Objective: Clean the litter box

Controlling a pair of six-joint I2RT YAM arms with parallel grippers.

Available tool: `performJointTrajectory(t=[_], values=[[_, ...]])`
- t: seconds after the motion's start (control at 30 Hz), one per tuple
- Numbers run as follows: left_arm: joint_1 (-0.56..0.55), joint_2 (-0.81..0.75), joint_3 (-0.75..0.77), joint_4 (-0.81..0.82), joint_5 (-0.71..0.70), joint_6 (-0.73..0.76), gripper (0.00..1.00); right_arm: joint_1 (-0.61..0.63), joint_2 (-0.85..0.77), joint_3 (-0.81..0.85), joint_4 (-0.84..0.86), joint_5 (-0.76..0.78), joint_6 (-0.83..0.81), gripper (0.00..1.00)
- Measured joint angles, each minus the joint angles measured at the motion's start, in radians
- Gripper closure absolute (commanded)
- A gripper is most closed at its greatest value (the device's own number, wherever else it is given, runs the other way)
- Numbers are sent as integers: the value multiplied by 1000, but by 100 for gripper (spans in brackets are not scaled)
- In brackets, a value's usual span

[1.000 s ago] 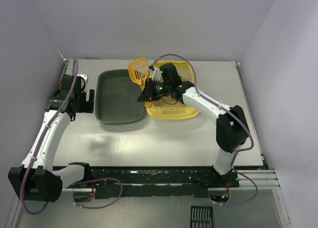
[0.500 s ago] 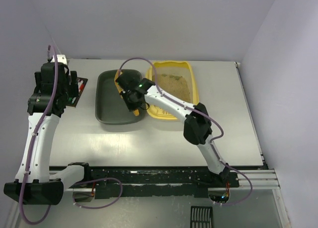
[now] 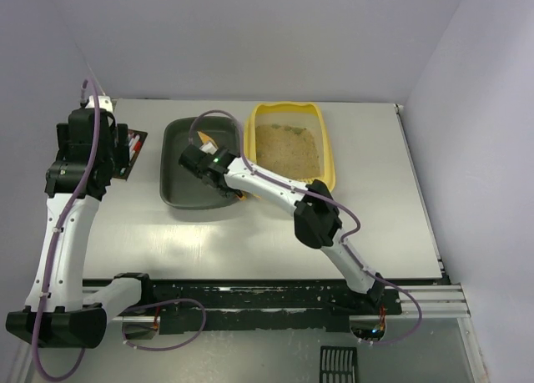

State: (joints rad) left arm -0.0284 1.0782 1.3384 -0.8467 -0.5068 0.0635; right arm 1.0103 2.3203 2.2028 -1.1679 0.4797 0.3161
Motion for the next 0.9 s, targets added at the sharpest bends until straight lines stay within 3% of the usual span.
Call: performJointTrajectory(t=[0.23,0.6,0.73,0.9], values=[[0,-13,0,15,-83,4,1,74,18,2,-27,181,-44,100],[0,-13,3,42,-156,32,1,89,18,-12,-18,271,-69,100],[1,-3,51,34,-104,49,1,79,-15,-43,2,226,-63,100],[1,104,273,0,4,64,1,11,-237,-245,96,51,-60,100]])
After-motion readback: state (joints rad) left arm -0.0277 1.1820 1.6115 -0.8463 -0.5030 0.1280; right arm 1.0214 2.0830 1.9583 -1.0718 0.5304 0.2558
